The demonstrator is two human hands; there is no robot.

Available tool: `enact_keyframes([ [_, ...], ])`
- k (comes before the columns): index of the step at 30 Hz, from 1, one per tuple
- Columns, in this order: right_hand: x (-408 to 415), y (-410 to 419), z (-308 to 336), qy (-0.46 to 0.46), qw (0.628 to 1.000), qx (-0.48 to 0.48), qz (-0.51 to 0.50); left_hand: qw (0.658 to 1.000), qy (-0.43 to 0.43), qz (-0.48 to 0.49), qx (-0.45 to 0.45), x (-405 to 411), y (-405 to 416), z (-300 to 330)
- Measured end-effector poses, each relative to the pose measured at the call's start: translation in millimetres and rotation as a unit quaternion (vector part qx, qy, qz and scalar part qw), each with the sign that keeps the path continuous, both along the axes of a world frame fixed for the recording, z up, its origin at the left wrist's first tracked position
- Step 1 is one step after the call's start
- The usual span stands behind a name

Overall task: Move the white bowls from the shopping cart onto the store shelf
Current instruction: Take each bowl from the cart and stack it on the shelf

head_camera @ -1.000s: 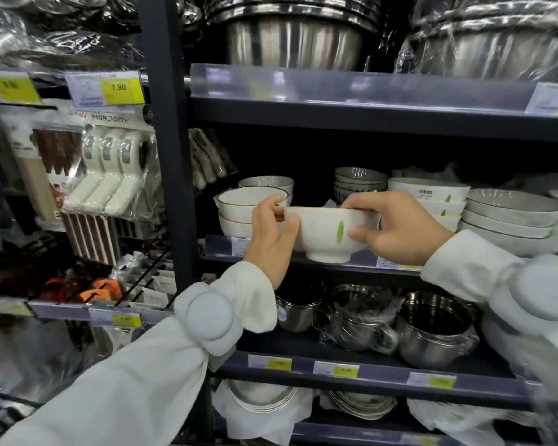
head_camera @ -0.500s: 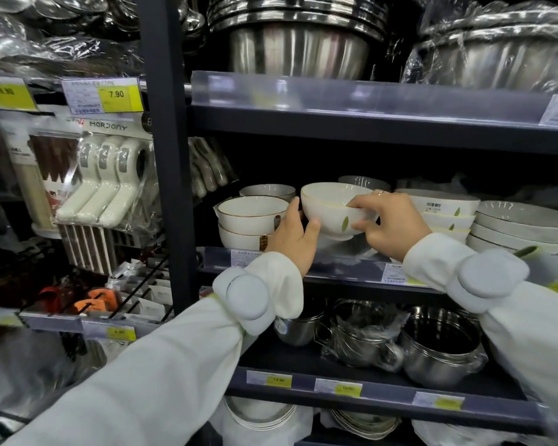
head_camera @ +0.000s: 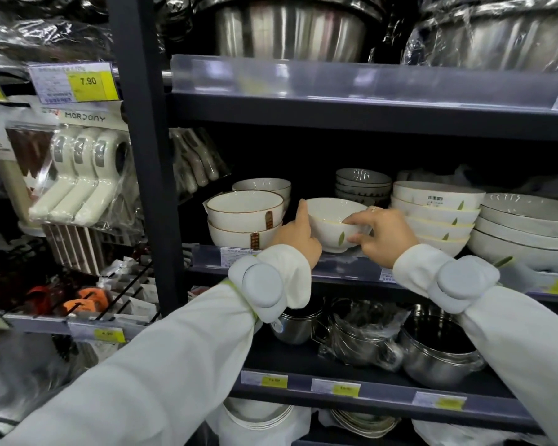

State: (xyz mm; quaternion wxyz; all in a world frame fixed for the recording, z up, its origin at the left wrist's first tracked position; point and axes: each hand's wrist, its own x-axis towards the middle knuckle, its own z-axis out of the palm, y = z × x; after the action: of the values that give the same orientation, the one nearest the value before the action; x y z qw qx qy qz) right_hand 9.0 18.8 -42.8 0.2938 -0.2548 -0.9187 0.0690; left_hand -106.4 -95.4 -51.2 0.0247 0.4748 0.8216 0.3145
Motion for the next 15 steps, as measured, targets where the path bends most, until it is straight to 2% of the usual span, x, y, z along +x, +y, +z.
enact_keyframes([
  [8,-1.8,9.7,-12.7,-0.008,1.0,-0.025,-0.005,0.999,0.024,0.006,-0.049,-3.6,6.7,-0.4],
  [15,-3.6,13.8,-12.2,-0.037,0.999,-0.022,0.01,0.997,0.05,0.022,-0.049,-4.0,10.6,-4.1],
])
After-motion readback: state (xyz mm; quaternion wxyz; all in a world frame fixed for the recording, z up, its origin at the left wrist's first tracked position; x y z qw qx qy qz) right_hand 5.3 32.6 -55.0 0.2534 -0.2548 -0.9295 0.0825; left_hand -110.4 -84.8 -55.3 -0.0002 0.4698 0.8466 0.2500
